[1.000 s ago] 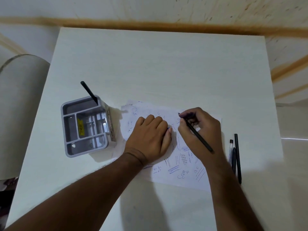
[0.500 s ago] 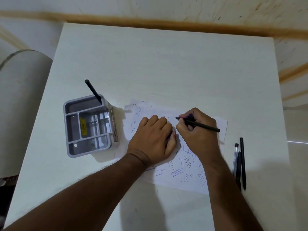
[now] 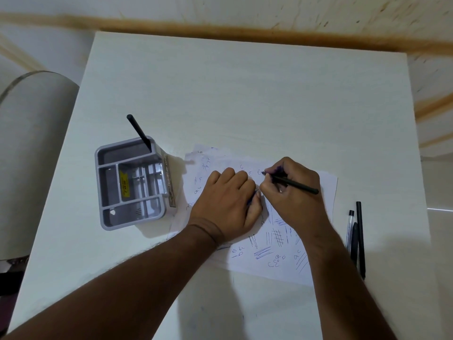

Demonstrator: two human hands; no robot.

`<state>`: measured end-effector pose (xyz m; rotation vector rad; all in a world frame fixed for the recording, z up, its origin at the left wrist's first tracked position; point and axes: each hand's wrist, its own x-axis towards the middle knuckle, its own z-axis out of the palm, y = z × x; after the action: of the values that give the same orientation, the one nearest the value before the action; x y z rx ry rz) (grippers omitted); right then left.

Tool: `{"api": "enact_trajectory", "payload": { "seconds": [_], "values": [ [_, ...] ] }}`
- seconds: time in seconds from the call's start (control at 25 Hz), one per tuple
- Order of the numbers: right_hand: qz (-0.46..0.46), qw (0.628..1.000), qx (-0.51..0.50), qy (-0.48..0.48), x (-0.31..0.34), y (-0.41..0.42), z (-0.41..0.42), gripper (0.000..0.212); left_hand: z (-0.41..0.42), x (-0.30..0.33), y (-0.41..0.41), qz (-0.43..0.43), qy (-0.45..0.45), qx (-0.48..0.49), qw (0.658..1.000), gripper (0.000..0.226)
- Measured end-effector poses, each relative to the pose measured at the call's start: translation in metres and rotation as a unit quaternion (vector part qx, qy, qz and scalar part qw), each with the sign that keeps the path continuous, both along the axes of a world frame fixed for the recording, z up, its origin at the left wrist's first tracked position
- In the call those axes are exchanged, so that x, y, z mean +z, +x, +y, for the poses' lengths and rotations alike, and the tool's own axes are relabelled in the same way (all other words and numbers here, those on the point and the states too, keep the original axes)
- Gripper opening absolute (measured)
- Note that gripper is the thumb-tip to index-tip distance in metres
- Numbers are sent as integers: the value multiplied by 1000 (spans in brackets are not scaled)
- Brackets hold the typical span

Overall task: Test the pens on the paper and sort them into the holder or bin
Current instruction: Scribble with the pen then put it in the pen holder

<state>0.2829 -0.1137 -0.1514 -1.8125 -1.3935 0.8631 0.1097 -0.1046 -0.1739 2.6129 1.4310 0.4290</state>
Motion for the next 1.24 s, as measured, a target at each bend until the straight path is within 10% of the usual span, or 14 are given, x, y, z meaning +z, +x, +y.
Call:
{"api": "enact_trajectory", "payload": {
  "seconds": [0.64,0.84,1.24],
  "values": [
    [-11,999,-27,-21,2,11,7,1,-1,3,2,19,-8,12,1000,28],
    [154,966,-208,-8,17,26,0,8,-3,0,3,9,-21,40,999,26],
    [1,998,-52,-37,4,-3,-35,9,1,-1,0,15,-27,16,999,32]
  ]
}}
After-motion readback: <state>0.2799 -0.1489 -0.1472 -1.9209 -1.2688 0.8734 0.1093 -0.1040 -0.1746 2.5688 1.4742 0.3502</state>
